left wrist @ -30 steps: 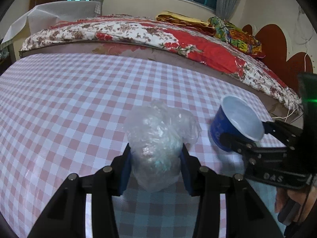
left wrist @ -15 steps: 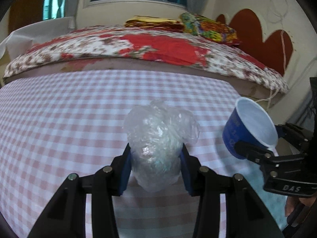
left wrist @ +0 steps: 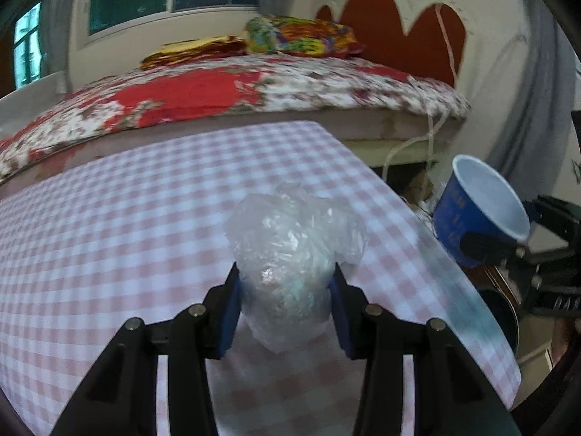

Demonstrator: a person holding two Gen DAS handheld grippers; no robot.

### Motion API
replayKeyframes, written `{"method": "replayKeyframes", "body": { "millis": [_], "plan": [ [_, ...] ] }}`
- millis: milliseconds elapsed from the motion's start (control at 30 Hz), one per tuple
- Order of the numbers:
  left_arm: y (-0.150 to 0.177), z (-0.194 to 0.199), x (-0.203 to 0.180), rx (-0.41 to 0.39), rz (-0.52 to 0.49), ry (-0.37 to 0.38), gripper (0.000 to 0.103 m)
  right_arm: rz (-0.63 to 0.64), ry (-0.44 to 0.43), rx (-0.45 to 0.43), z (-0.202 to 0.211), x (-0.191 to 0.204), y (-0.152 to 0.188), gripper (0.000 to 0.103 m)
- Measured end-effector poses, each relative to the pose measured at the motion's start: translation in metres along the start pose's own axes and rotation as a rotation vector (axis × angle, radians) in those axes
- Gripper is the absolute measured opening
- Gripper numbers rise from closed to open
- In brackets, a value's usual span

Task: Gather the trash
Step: 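Carry the plastic bag and blue cup with both tools over the black bin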

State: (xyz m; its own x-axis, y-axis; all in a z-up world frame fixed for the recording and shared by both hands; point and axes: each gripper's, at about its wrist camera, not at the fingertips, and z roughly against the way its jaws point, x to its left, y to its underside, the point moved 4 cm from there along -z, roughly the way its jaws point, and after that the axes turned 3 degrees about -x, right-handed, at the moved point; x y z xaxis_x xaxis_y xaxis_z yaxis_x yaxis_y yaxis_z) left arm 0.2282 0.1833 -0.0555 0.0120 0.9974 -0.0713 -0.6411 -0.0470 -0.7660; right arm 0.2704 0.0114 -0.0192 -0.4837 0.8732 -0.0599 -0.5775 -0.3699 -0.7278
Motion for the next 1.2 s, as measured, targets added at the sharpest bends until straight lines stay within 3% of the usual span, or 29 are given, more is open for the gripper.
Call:
{"method": "replayKeyframes", "body": {
  "millis": [333,567,867,1000,1200],
  "plan": [
    [0.01,0.008,-0.081,-0.006,-0.124,0.089,0.046,-0.083,0.081,0.004,0.039,-0.067,0.045,0.076],
    [0.033,0.006,-0.134,0.038,-0.18,0.146,0.046,-0.138,0.126,-0.022,0.067,-0.116,0.083,0.076],
    [0.035,0.017,-0.194,0.048,-0.199,0.204,0.046,-0.227,0.161,0.011,0.089,-0.168,0.138,0.076],
    [0.038,0.015,-0.239,0.062,-0.256,0.257,0.046,-0.262,0.196,0.01,0.105,-0.196,0.157,0.076],
    [0.057,0.002,-0.302,0.112,-0.34,0.34,0.046,-0.354,0.235,0.044,0.121,-0.241,0.212,0.076]
  ]
}}
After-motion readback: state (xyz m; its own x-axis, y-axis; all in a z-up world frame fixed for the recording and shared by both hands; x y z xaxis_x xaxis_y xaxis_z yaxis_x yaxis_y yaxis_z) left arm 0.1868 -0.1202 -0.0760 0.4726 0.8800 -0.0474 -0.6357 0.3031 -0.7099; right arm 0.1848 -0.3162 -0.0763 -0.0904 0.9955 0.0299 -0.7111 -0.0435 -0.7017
